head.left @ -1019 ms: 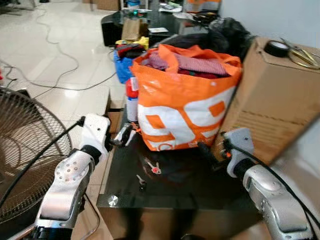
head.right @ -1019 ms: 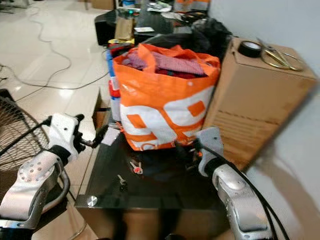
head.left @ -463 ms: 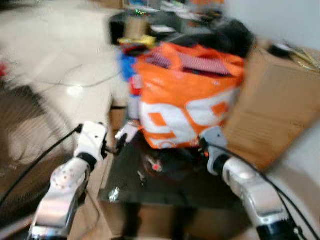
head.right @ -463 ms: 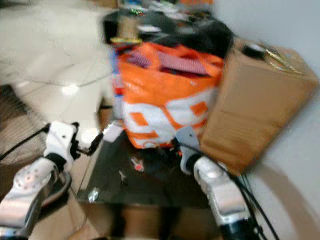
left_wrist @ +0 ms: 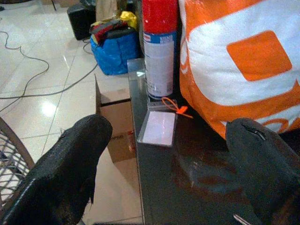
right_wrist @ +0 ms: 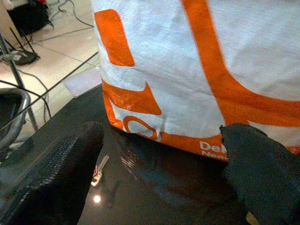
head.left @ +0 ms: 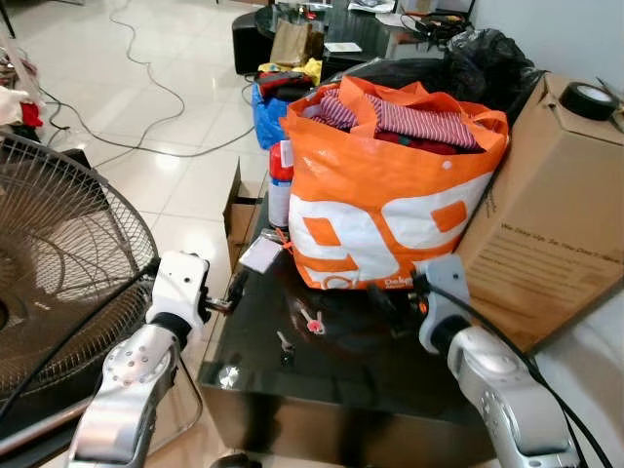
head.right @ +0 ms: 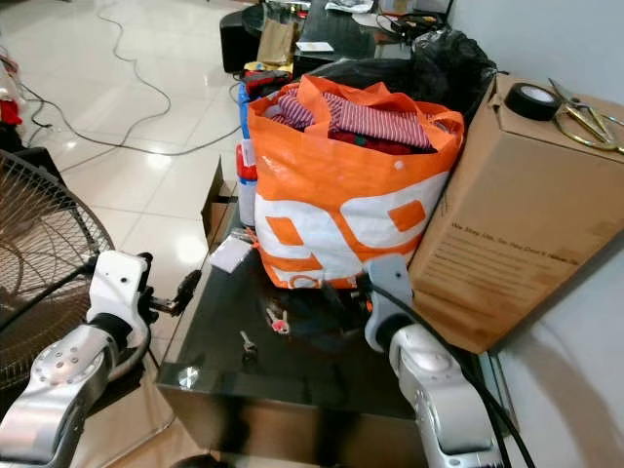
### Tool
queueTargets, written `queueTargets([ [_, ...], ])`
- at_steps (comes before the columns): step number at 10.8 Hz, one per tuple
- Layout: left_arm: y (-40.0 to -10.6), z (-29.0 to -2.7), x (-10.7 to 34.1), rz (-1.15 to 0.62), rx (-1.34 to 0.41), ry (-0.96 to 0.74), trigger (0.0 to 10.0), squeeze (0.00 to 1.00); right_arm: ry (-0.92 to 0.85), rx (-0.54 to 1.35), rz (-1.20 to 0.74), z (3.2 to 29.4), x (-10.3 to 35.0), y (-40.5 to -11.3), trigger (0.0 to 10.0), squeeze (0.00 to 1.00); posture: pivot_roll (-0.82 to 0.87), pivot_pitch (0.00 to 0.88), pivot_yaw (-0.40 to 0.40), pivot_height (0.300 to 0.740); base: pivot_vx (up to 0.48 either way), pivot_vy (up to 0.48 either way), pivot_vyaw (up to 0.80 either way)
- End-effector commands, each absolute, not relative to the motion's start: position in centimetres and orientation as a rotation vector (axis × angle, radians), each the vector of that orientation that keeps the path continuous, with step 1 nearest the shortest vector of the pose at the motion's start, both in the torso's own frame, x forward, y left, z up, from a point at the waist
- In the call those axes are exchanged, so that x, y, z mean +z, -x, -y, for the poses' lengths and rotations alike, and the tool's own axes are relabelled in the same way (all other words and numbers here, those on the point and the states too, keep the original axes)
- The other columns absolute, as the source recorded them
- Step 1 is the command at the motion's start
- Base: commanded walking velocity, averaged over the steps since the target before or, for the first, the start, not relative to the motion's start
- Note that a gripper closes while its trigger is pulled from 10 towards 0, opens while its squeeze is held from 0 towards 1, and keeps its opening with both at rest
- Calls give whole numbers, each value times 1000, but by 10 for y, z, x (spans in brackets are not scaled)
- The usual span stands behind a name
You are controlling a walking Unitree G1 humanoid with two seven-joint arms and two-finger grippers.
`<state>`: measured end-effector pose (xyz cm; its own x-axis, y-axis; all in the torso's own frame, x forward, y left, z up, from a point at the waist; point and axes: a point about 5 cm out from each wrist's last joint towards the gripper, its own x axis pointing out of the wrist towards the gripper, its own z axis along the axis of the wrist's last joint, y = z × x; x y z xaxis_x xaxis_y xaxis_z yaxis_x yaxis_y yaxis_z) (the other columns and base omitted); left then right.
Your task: Hang keys on a hook
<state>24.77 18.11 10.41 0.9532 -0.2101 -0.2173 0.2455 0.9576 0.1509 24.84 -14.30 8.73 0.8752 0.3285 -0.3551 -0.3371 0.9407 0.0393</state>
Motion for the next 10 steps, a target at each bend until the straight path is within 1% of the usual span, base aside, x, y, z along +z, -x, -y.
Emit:
queueTargets([
  [1,-249,-184,111,-174,-212,-197,10000,0,24,350,-355,141,92,-253,10000,1000,-27,0,-73,740,0,0,0],
  [6,-254,-188,118,-149,-182,-218,10000,0,21,327,-368,139,91,-263,10000,1000,-4,0,-93,740,0,0,0],
  [8,-255,-188,119,-144,-196,-208,10000,0,33,357,-357,136,93,-266,10000,1000,-8,0,-90,740,0,0,0],
  [9,-255,-187,119,-141,-211,-200,10000,0,56,371,-359,136,93,-265,10000,1000,-17,0,-83,740,270,0,800],
  [10,-256,-185,119,-143,-217,-198,10000,0,82,378,-367,136,91,-264,10000,1000,-21,0,-80,740,292,0,406],
])
